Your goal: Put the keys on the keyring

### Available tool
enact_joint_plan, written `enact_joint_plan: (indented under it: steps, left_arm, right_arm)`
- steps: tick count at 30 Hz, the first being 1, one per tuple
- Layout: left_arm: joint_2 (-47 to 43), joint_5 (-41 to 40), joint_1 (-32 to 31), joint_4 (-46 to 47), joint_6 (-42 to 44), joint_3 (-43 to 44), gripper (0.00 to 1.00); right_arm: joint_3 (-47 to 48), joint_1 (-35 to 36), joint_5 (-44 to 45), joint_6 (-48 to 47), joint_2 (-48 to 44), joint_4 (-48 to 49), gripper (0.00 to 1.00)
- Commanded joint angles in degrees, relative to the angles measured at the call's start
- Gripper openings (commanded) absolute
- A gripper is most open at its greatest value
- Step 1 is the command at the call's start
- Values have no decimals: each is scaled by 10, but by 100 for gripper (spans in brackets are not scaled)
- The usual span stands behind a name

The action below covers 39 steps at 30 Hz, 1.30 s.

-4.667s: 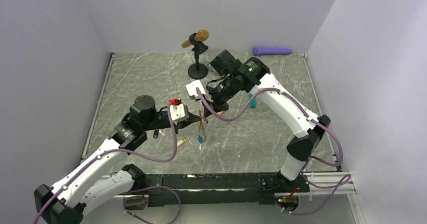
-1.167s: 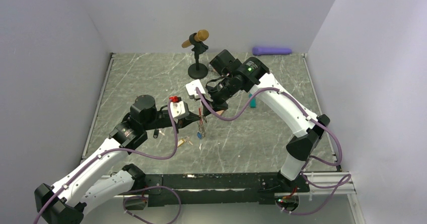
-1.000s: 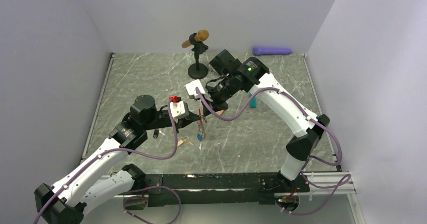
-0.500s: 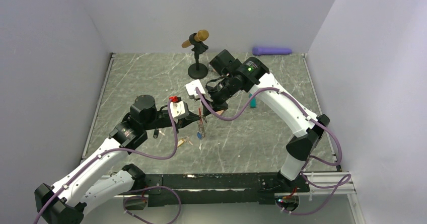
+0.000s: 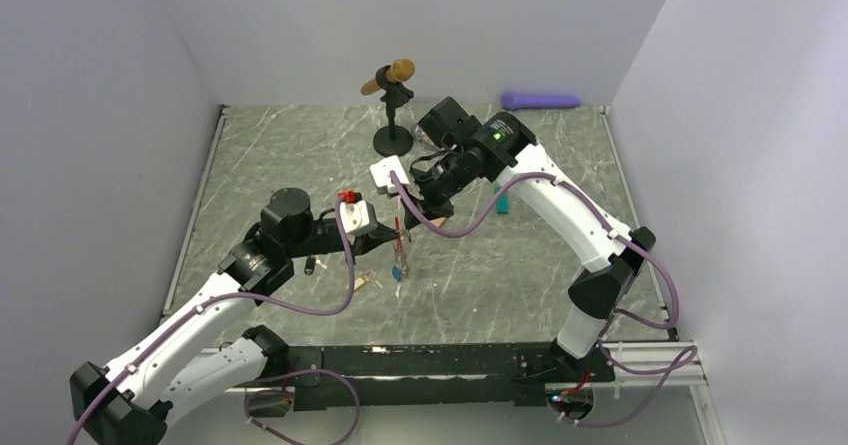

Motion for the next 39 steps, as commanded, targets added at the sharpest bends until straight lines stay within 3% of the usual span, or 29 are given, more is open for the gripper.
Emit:
enact_joint_plan:
  steps: [1, 39]
  left_arm:
    - [-5, 11, 3, 28, 0, 26, 0]
    - [-3, 36, 8, 40, -10, 24, 0]
  right_arm:
    - [3, -2, -6, -5, -16, -1, 0]
    - [9, -2, -18, -13, -1, -9, 0]
